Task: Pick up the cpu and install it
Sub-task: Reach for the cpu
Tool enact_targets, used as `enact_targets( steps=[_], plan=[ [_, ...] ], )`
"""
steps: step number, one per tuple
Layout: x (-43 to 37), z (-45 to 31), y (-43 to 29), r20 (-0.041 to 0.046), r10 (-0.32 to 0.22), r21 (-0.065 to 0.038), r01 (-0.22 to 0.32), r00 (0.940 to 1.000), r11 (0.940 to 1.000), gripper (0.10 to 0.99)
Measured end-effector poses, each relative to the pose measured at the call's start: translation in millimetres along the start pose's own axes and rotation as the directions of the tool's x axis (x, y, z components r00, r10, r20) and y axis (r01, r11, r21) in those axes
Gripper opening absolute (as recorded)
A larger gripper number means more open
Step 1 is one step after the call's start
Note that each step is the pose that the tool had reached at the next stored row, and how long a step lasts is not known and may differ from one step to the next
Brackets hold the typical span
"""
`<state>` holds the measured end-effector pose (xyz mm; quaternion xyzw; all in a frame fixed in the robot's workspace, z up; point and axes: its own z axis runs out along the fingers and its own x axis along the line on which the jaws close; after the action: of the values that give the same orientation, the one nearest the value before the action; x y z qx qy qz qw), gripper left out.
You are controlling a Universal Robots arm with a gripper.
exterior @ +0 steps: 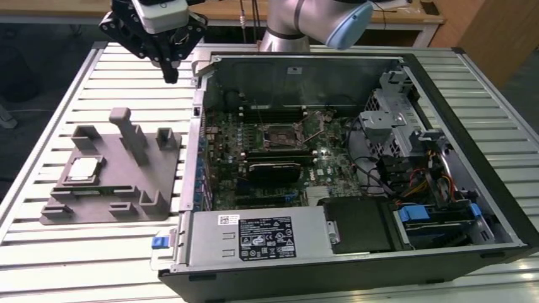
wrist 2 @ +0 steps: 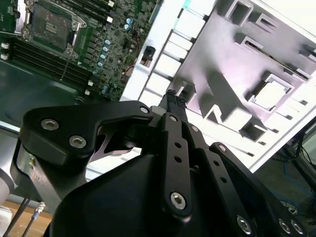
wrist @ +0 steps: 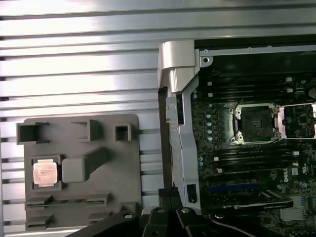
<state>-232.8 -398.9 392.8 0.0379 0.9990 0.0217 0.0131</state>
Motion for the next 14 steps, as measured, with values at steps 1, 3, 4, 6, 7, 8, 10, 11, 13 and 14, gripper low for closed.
enact_targets(
  steps=[1,3,4,6,7,8,10,11,13,14],
  plan=[
    [1.3,0.0,-0.1,0.0,0.0,0.0,0.0,1.0,1.0,0.106],
    [3.7,-0.1,-0.3,0.0,0.0,0.0,0.0,1.0,1.0,0.106],
    [5.0,-0.1,-0.4,0.0,0.0,0.0,0.0,1.0,1.0,0.106],
    [7.7,-0.1,-0.6,-0.0001,0.0,0.0,0.0,1.0,1.0,0.106],
    [9.1,-0.1,-0.7,0.0,0.0,0.0,0.0,1.0,1.0,0.106],
    [10.7,-0.2,-0.8,0.0,0.0,0.0,0.0,1.0,1.0,0.106],
    [13.4,-0.2,-1.0,0.0,0.0,0.0,0.0,1.0,1.0,0.106],
    [14.7,-0.2,-1.1,0.0,0.0,0.0,0.0,1.0,1.0,0.106],
    [17.9,-0.2,-1.4,0.0,0.0,0.0,0.0,1.0,1.0,0.106],
    [19.9,-0.2,-1.5,0.0,0.0,0.0,0.0,1.0,1.0,0.106]
  ],
)
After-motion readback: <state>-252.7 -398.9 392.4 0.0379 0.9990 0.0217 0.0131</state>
